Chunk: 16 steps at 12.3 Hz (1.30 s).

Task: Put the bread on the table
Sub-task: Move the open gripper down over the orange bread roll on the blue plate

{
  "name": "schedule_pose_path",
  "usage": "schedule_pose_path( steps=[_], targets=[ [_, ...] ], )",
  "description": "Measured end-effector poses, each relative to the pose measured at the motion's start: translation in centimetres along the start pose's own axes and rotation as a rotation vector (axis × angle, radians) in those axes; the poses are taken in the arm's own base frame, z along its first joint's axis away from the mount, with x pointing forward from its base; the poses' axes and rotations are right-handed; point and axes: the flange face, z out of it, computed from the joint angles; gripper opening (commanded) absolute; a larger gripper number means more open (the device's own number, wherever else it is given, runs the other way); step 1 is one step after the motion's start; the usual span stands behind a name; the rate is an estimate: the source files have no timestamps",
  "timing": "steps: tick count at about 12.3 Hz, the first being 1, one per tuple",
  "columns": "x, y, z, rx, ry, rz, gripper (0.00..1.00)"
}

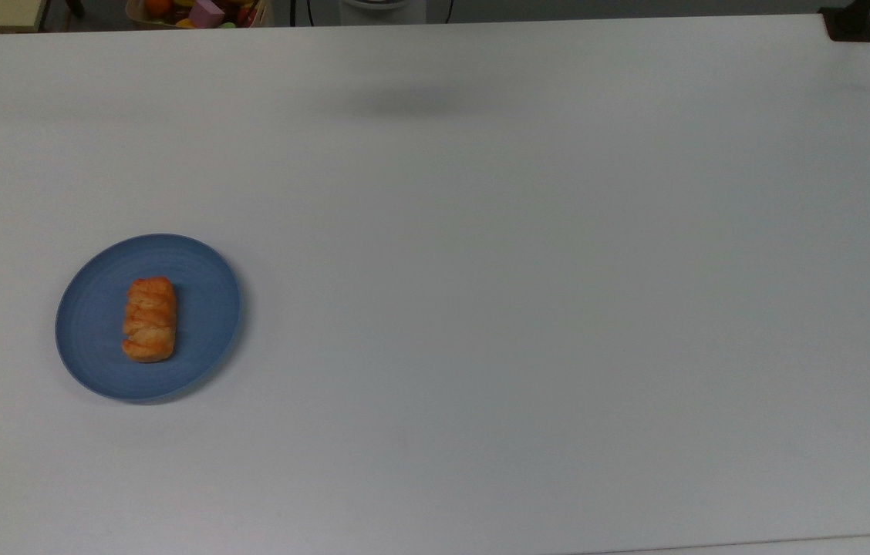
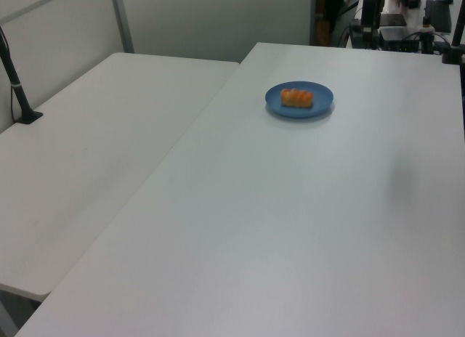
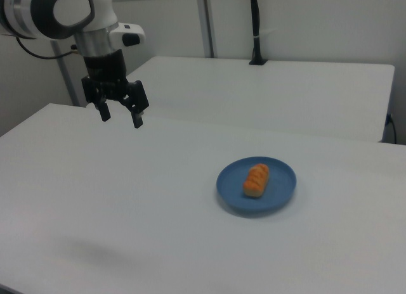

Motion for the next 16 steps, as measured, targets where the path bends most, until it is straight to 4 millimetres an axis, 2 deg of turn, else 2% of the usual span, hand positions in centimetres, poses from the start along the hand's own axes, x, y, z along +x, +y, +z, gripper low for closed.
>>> schedule_pose_path(
  steps=[7,9,12,14,16],
  targets=[
    [0.1,0.1,0.1,0.0,-0.002,0.002,1.0],
    [0.6,1.0,0.5,-0.003,-0.006,0.011,1.0],
    [4.0,5.3,2.0,-0.019,0.015,0.024,1.0],
    [7.2,9.5,4.8,-0.032,0.088,0.071,1.0],
    [9.7,13.4,8.7,-0.047,0.143,0.097,1.0]
  ],
)
